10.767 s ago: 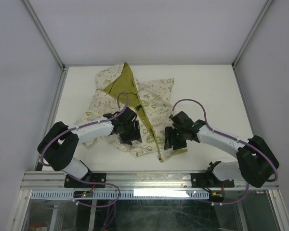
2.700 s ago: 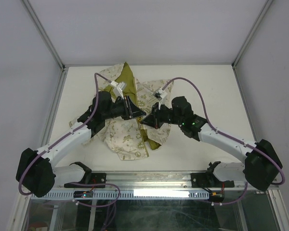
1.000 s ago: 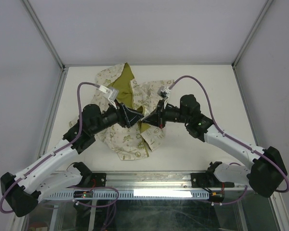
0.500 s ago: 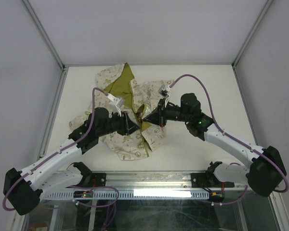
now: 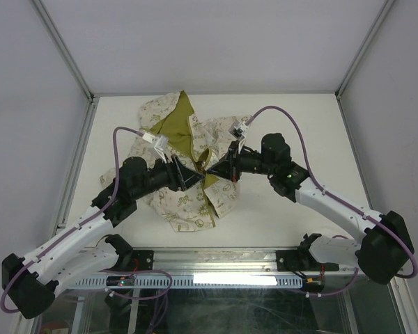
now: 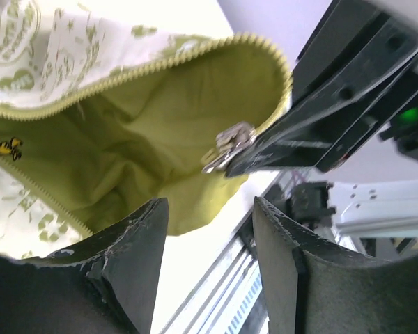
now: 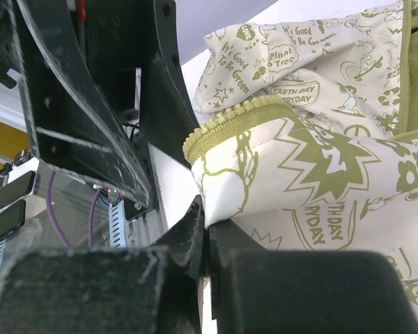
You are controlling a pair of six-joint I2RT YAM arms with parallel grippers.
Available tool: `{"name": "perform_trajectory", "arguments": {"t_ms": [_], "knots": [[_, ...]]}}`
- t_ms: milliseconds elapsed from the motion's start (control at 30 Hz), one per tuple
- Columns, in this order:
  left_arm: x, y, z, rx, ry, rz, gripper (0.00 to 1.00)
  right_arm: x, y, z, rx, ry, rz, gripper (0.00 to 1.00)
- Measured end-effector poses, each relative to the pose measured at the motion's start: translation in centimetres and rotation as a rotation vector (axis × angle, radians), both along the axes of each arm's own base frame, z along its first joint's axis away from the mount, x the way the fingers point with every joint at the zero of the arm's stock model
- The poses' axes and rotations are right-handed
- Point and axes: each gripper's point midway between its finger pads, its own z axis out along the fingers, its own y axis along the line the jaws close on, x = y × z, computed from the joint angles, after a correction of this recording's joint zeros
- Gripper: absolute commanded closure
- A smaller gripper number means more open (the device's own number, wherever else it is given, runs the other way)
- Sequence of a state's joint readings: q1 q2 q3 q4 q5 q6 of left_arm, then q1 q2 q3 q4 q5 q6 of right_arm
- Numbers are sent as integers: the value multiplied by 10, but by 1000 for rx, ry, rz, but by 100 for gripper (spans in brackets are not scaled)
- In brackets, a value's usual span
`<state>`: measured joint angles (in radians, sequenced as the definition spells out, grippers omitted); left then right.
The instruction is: Zip up the jacket
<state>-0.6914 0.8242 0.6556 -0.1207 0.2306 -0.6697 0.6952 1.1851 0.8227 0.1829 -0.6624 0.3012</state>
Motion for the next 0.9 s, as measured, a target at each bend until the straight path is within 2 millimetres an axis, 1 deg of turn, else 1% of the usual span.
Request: {"name": "perform_trajectory", "arguments": {"t_ms": [100,200,333,400,500,600,667,800,900], "knots": [[11,1,17,-67,-24,41,46,1,0,-2,-5,-3,2,100],[24,3,30,-106,-53,74,52,1,1,-3,-8,-2,6,100],[41,-3,43,-119,-77,79,67,0,1,-4,-9,-3,10,100],[43,-8,45,-120,-82,65,74,0,1,-4,-9,-3,10,100],[42,-12,42,-116,-75,37,85,0,1,-4,-10,-5,10,100],[36,-15,39,-114,-65,1,90,1,1,-4,-11,-5,9,100],[33,-16,33,-109,-53,-16,89,1,0,-6,-17,0,6,100],[27,-15,16,-83,-26,-27,84,-1,-3,-16,-50,36,5,100],[19,-16,10,-54,-14,-42,77,0,-6,-20,-64,52,-5,100]]}}
